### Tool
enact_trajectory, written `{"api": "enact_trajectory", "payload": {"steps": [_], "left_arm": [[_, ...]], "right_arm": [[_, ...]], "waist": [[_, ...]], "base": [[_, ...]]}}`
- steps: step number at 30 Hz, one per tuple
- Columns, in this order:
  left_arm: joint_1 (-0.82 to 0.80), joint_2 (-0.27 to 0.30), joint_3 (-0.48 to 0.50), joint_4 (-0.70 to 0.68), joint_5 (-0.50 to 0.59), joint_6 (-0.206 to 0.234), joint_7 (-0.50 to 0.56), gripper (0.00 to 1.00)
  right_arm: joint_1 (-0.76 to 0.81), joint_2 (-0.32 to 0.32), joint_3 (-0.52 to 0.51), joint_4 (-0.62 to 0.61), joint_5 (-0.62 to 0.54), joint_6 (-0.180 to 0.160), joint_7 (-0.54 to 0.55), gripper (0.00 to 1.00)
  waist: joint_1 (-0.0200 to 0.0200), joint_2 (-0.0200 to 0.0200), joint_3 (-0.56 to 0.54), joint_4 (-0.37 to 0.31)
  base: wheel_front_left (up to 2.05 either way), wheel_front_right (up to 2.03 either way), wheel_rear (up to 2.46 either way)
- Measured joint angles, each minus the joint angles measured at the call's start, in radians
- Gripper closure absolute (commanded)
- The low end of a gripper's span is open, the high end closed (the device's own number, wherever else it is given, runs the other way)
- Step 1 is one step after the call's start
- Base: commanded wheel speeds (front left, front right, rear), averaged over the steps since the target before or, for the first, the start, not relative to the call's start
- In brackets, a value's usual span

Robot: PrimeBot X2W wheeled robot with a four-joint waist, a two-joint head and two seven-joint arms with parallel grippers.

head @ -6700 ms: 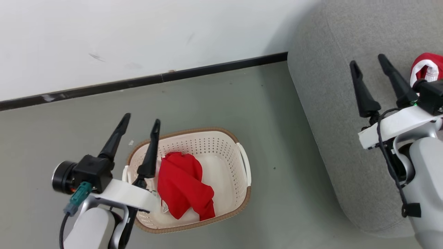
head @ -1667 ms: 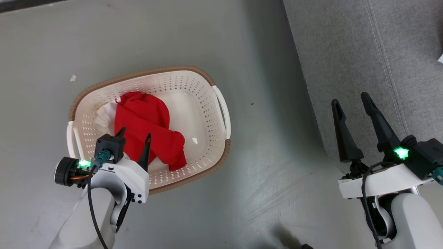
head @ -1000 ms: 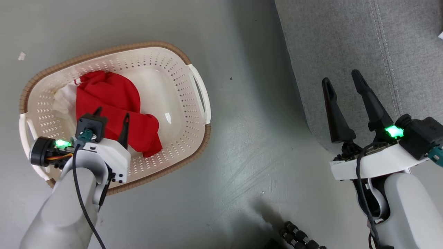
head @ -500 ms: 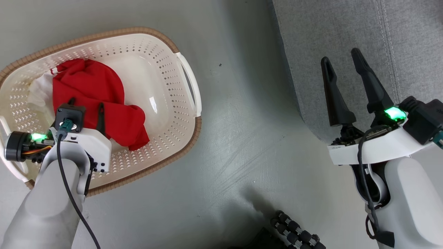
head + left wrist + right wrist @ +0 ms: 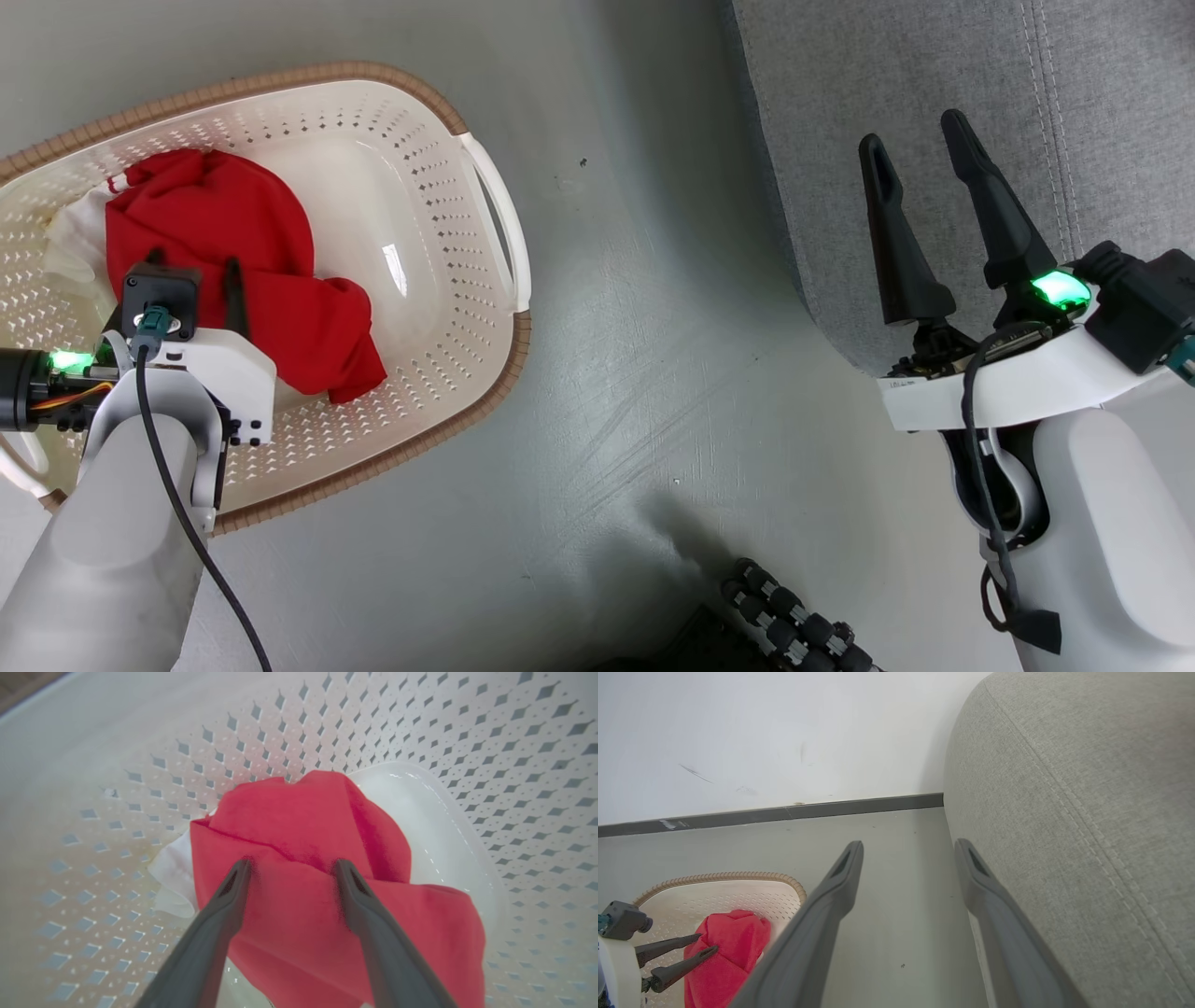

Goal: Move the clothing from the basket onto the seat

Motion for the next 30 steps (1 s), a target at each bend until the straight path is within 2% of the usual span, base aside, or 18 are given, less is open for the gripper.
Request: {"api": "enact_trajectory", "payload": {"steps": [1, 3, 9, 30], "left_arm": [[-0.003, -0.001, 0.000, 0.005, 0.000, 0.004, 0.000, 0.51], [-0.005, -0.001, 0.000, 0.012, 0.000, 0.004, 0.000, 1.00], [-0.005, -0.006, -0.013, 0.025, 0.000, 0.002, -0.001, 1.00], [-0.008, -0.041, -0.109, -0.024, 0.052, -0.067, -0.062, 1.00]], "right_arm": [[-0.002, 0.000, 0.000, 0.000, 0.000, 0.000, 0.000, 0.00], [-0.011, 0.000, 0.001, 0.003, 0.000, 0.000, 0.000, 0.00], [-0.012, 0.000, -0.001, 0.011, 0.001, 0.000, 0.000, 0.00], [-0.057, 0.000, -0.010, 0.036, 0.009, 0.000, 0.000, 0.00]], "waist": [[0.0000, 0.0000, 0.000, 0.000], [0.0000, 0.0000, 0.000, -0.001], [0.0000, 0.0000, -0.003, -0.002], [0.0000, 0.0000, -0.061, 0.035]], "base": [[0.00, 0.00, 0.00], [0.00, 0.00, 0.00], [0.00, 0.00, 0.00], [0.00, 0.00, 0.00]]}}
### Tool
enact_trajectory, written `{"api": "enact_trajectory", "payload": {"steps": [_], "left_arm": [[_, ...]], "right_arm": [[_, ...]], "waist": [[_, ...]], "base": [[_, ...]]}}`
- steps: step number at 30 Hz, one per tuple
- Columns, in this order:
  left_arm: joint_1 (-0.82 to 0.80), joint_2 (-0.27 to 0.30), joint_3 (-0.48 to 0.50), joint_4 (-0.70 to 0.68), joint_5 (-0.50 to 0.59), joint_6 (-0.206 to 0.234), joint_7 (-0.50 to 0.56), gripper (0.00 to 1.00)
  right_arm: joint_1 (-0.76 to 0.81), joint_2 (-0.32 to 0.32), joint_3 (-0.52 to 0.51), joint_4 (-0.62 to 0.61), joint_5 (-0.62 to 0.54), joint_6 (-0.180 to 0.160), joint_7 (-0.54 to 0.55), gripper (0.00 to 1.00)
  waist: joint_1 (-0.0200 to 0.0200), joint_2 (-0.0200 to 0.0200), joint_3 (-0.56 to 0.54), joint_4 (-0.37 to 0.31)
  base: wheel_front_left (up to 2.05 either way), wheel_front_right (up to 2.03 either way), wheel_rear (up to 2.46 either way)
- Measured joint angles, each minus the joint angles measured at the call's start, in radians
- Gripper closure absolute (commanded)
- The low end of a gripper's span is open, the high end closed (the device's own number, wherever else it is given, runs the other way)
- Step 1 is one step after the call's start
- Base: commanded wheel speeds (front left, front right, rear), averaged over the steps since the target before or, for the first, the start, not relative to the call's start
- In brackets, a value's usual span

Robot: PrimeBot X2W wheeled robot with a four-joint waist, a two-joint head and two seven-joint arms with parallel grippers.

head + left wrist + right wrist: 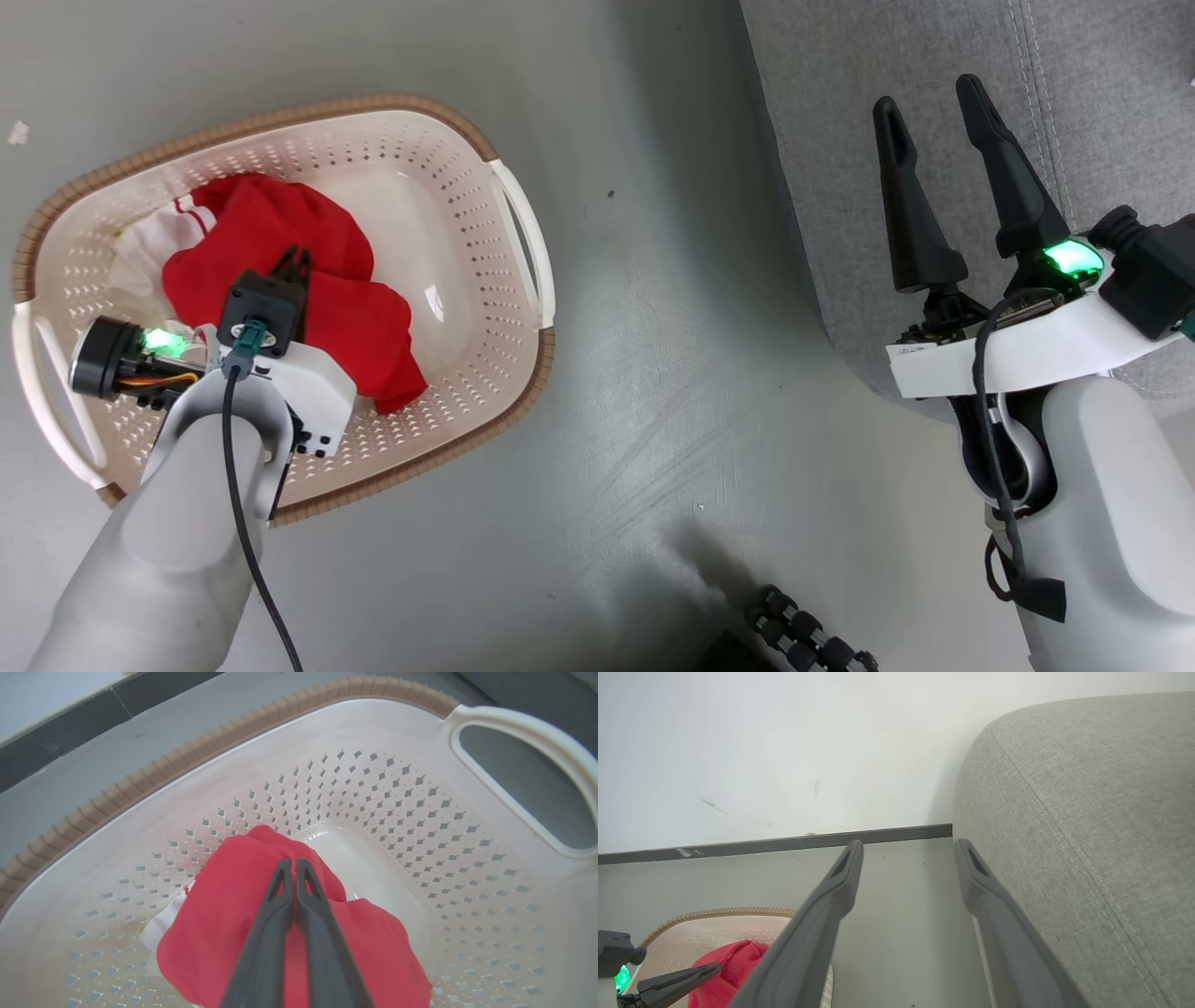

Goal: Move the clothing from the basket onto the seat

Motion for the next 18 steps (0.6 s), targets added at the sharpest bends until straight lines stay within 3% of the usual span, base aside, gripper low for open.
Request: {"api": "enact_trajectory", "payload": {"steps": [18], "left_arm": [[0.006, -0.015, -0.069, -0.127, 0.027, -0.079, -0.031, 1.00]], "right_arm": [[0.000, -0.001, -0.021, 0.035, -0.054, 0.000, 0.000, 0.00]], "waist": [[0.0000, 0.0000, -0.114, 0.079]], "base": [[0.00, 0.00, 0.00]]}}
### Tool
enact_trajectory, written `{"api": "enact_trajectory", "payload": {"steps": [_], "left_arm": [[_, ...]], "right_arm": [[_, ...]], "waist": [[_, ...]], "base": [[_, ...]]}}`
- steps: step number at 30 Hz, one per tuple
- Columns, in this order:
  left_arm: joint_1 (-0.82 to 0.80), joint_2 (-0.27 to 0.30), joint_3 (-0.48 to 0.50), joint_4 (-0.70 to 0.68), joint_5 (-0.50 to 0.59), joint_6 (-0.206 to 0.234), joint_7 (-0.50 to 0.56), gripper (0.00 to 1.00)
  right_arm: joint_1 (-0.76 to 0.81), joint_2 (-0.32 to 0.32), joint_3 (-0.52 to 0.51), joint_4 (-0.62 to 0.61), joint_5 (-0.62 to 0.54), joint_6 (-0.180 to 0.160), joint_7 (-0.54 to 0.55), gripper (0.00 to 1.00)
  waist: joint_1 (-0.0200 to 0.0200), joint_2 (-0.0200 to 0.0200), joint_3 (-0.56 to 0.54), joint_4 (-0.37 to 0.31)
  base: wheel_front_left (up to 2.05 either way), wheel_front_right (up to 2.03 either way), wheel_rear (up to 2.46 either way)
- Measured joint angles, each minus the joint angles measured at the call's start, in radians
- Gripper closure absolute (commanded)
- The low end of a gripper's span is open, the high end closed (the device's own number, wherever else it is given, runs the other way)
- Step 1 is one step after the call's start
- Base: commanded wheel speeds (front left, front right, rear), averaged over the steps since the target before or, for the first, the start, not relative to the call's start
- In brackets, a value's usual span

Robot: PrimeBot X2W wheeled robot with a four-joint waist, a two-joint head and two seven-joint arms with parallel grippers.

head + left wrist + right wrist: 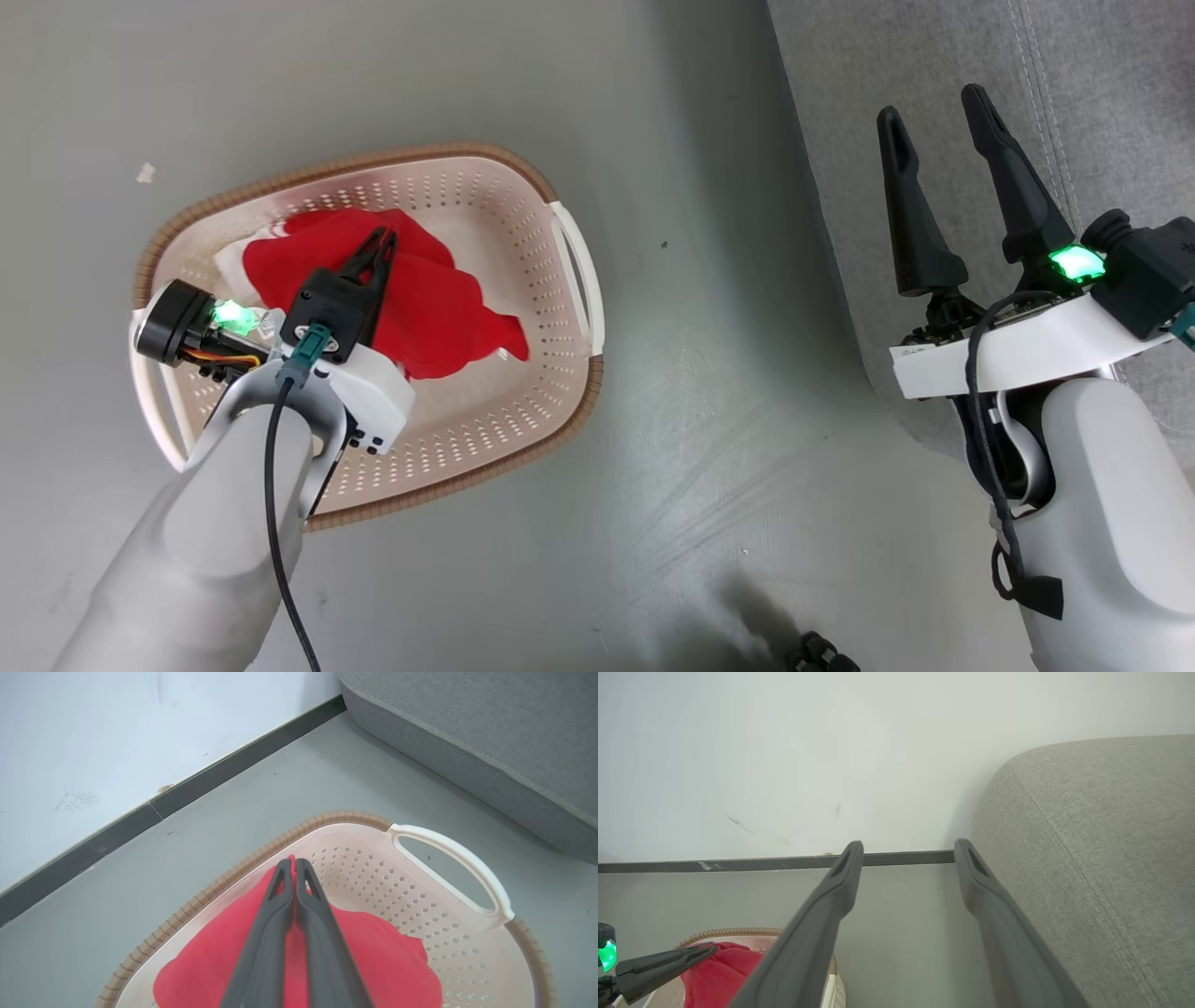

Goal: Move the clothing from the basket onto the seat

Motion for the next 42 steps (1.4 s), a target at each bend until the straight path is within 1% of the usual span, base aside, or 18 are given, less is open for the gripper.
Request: {"api": "enact_trajectory", "payload": {"steps": [5, 13, 17, 28, 33, 38, 42], "left_arm": [[0.005, 0.019, 0.000, -0.043, 0.000, -0.002, -0.001, 1.00], [0.014, 0.041, -0.009, -0.118, 0.000, -0.028, 0.000, 1.00], [0.014, 0.051, -0.011, -0.158, 0.000, -0.037, 0.003, 1.00], [0.007, 0.088, -0.012, -0.281, 0.008, -0.071, 0.015, 1.00], [-0.024, 0.090, -0.015, -0.342, 0.009, -0.081, 0.024, 1.00], [-0.047, 0.087, -0.028, -0.389, 0.009, -0.106, 0.035, 1.00], [-0.063, 0.083, -0.045, -0.411, 0.010, -0.116, 0.052, 1.00]], "right_arm": [[0.000, -0.001, 0.001, 0.008, -0.019, 0.000, 0.000, 0.00], [0.001, -0.002, 0.018, 0.032, -0.052, 0.000, 0.000, 0.00], [0.002, -0.006, 0.044, 0.050, -0.065, 0.000, 0.000, 0.00], [0.007, -0.063, 0.082, 0.098, -0.105, 0.000, 0.000, 0.00], [0.013, -0.088, 0.109, 0.113, -0.113, 0.000, 0.000, 0.00], [0.027, -0.112, 0.153, 0.136, -0.115, 0.000, 0.000, 0.00], [0.031, -0.136, 0.190, 0.155, -0.118, 0.000, 0.000, 0.00]], "waist": [[0.0000, 0.0000, -0.033, 0.027], [0.0000, 0.0000, -0.090, 0.071], [0.0000, 0.0000, -0.121, 0.093], [0.0000, 0.0000, -0.214, 0.150], [0.0000, 0.0000, -0.261, 0.173], [0.0000, 0.0000, -0.310, 0.194], [0.0001, 0.0000, -0.349, 0.208]], "base": [[0.00, 0.00, 0.00], [0.00, 0.00, 0.00], [0.00, 0.00, 0.00], [0.00, 0.00, 0.00], [0.00, 0.00, 0.00], [0.00, 0.00, 0.00], [0.00, 0.00, 0.00]]}}
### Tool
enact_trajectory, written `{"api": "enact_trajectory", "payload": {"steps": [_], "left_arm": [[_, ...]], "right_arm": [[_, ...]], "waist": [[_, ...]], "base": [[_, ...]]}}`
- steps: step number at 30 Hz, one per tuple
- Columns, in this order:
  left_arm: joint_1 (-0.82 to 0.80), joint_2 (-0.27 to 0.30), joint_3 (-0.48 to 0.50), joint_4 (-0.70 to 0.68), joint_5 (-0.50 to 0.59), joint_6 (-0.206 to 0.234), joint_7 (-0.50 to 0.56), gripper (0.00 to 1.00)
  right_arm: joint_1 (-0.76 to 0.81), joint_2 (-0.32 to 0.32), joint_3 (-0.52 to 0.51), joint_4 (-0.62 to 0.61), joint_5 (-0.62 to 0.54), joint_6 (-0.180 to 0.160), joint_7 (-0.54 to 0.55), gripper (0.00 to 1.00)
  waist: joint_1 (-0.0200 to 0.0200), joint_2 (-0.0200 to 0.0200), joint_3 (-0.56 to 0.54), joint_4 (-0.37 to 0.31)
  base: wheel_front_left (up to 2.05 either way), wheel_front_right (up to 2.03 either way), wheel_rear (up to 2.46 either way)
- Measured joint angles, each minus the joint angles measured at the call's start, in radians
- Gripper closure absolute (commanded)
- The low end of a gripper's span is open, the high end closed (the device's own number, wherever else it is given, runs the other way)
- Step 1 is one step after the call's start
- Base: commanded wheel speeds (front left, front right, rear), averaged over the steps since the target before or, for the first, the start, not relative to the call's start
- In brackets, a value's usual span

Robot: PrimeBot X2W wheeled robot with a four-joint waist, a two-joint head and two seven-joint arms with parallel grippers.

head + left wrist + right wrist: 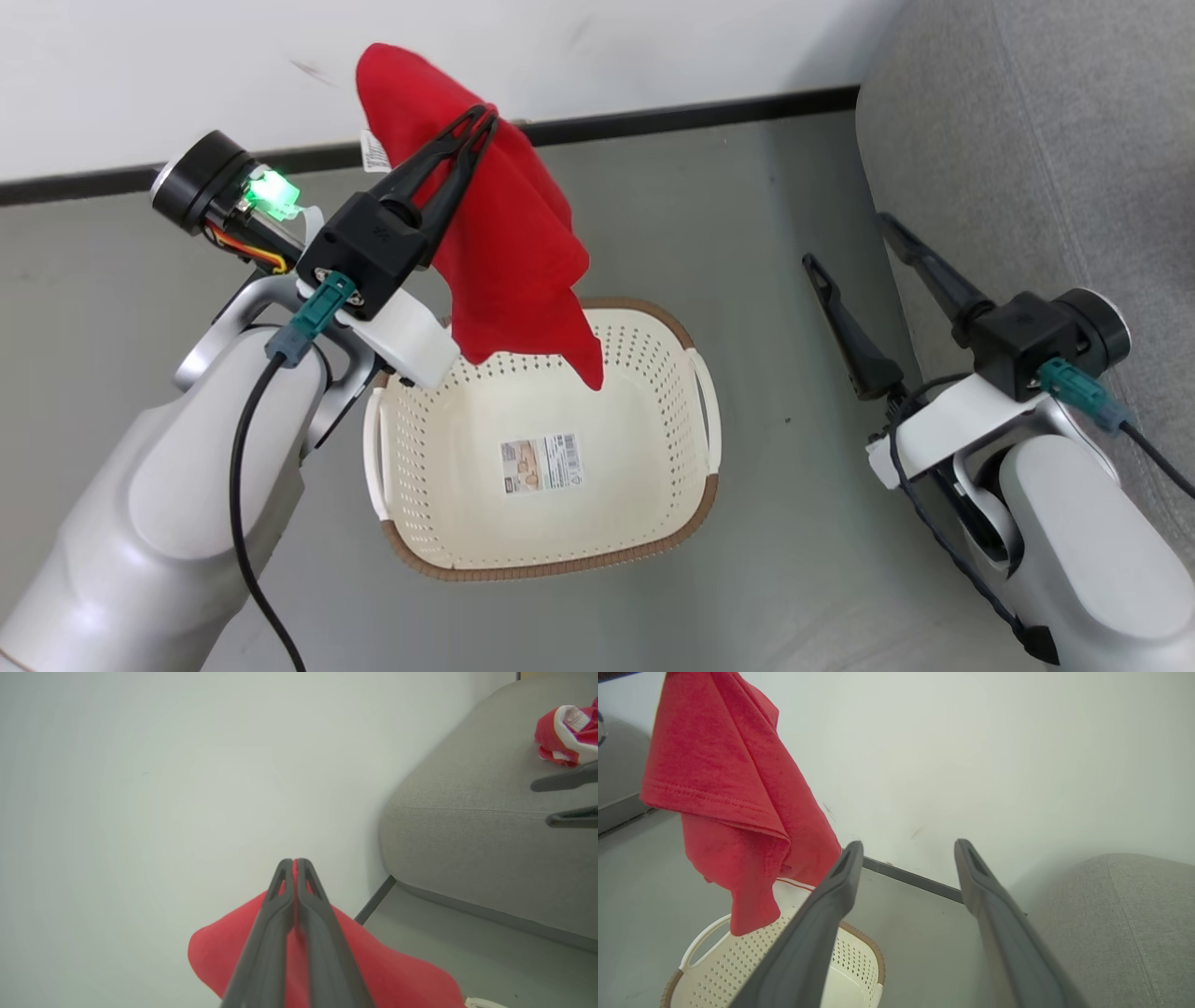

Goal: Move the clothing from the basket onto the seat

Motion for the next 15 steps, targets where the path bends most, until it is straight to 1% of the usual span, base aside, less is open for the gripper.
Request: {"api": "enact_trajectory", "payload": {"steps": [7, 15], "left_arm": [[-0.007, -0.013, -0.024, -0.029, -0.004, -0.017, 0.027, 1.00], [-0.007, -0.035, -0.059, -0.052, -0.017, -0.026, 0.053, 1.00]], "right_arm": [[0.001, -0.048, 0.078, 0.030, -0.013, 0.000, 0.000, 0.00], [0.001, -0.053, 0.189, 0.056, -0.013, 0.000, 0.000, 0.00]], "waist": [[0.0000, 0.0000, -0.067, 0.021], [0.0000, 0.0000, -0.141, 0.040]], "base": [[0.00, 0.00, 0.00], [0.00, 0.00, 0.00]]}}
